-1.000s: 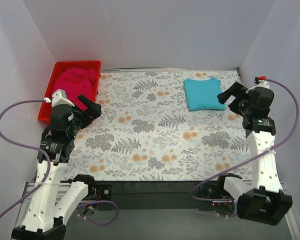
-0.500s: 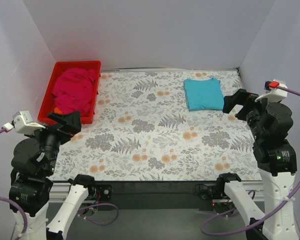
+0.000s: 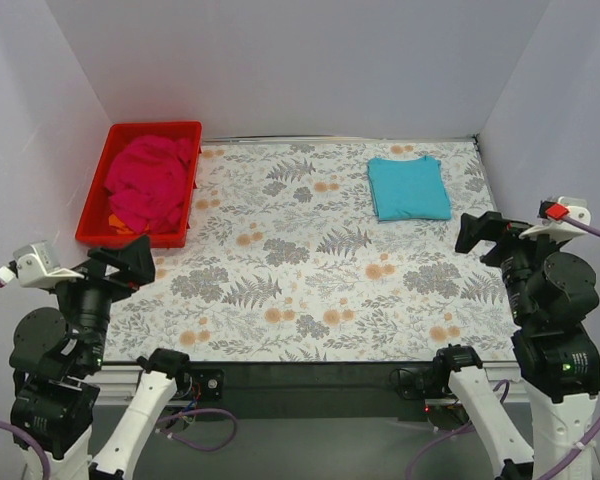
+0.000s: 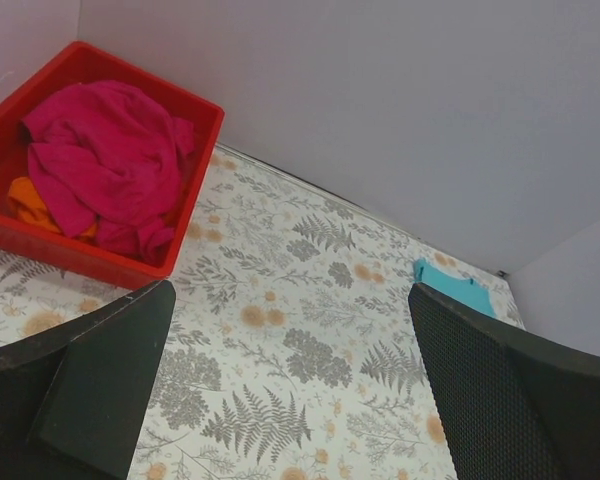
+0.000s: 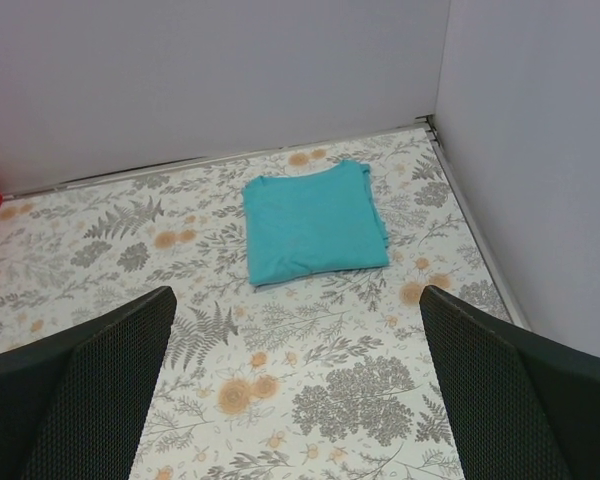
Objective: Fold and stack the t-shirts
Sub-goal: Neatly place the folded tshirt to the corner
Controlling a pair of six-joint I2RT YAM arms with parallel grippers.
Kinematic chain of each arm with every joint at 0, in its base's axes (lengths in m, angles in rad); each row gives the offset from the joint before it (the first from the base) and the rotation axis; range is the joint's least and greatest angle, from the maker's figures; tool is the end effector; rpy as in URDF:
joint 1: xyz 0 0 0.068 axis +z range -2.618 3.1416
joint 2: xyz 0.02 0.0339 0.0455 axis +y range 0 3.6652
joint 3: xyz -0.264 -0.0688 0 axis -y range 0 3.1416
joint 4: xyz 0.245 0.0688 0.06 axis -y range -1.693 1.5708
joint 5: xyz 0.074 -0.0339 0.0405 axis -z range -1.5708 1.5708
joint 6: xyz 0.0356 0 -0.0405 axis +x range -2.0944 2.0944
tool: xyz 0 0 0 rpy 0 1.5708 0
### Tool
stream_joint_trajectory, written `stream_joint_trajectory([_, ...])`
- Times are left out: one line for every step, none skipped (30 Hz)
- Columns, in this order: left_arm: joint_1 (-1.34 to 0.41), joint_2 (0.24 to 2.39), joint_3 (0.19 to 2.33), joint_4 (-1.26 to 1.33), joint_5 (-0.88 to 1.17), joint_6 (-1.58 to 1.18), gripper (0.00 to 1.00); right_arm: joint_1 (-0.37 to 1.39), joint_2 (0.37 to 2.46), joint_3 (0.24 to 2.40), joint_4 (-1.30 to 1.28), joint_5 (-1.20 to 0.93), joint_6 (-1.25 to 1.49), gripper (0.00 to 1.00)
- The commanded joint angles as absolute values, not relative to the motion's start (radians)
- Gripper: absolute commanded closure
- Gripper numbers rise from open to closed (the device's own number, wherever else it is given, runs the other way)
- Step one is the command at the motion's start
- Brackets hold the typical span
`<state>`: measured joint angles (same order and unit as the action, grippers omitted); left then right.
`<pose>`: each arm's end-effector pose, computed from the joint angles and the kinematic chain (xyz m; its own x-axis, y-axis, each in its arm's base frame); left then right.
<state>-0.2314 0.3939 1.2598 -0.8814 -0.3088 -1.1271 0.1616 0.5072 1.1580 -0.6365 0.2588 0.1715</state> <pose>-0.0003 0.0112 0.4386 0.0633 -0.8989 -0.4335 -0.0468 0.4312 -0.9010 0.0569 0.0001 0.4394 0.0305 0.1721 -0.9846 0.0932 0.9803 0.1742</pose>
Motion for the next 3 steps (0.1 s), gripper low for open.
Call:
stream_joint_trajectory([-0.235, 0.407, 1.244, -0.867, -0.328, -1.091, 0.02, 0.172, 0.492, 1.14, -0.584, 0.281, 0.144, 0.02])
stream_joint_trajectory([-0.235, 0.408, 1.243, -0.865, -0.327, -1.091, 0.02, 0.172, 0.491, 1.138, -0.584, 0.281, 0.143, 0.02])
stream_joint_trajectory([-0.235, 0.407, 1.239, -0.865, -0.325, -1.094, 0.02, 0.172, 0.486, 1.14, -0.581, 0.281, 0.143, 0.02])
